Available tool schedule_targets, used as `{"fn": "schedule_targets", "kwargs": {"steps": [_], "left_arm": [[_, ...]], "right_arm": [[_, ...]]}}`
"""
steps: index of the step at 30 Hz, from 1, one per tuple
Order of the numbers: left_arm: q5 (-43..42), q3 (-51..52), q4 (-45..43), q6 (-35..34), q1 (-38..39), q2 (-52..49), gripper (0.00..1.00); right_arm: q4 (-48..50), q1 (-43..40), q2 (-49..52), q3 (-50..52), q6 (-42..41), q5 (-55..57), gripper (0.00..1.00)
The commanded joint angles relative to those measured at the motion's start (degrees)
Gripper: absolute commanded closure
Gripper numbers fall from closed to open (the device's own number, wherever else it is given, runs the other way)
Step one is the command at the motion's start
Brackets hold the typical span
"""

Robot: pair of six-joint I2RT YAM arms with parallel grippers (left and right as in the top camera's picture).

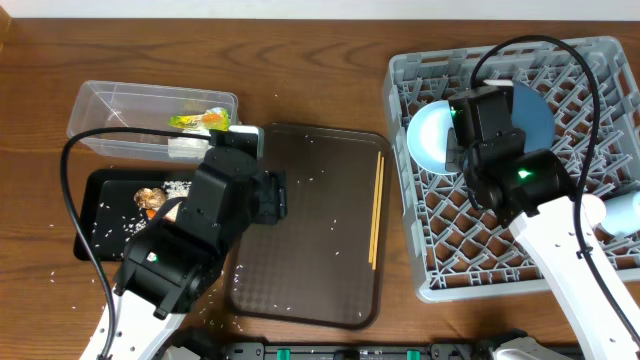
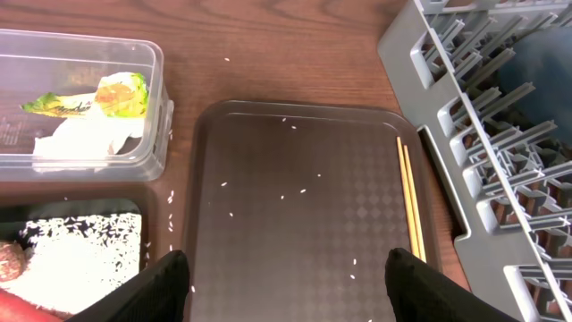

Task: Sort waste into correct bins and load items into the dishwasher rack
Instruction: 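Place the light-blue bowl into the dish rack with the right gripper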

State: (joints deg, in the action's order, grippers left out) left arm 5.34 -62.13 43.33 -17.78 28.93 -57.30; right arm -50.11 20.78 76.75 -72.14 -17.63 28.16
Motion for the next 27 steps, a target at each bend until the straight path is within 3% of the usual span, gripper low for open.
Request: {"fn": "schedule_targets", "kwargs": {"steps": [1,7,14,15,27], "left_arm": [[1.2,-0.3,0.5,0.5,-0.1,0.1,0.29],[1.2,-0.3,1.6,0.5,-0.1,0.0,0.29],[1.2,-0.3,3.4,0.5,-0.1,-2.0,0.28],[1.2,-0.3,3.7,0.5,-0.1,-2.4,0.24],[1.2,-0.3,4.2,0.5,-0.1,-3.8,0.13]], "right_arm": [[-0.1,-0.3,-1.0,-0.2,-1.3,5.4,0.99],[-0.3,1.1,-0.7,-0.2,-1.6,17.2,0.99],[-3.6,10.5,-0.2,-1.0,-2.6,30.1,0.99],[-3.5,11.4,0.3,-1.0,-1.5,30.9,0.99],[1.9,12.3,15.2,-1.0,-0.9,52.3,0.99]]}}
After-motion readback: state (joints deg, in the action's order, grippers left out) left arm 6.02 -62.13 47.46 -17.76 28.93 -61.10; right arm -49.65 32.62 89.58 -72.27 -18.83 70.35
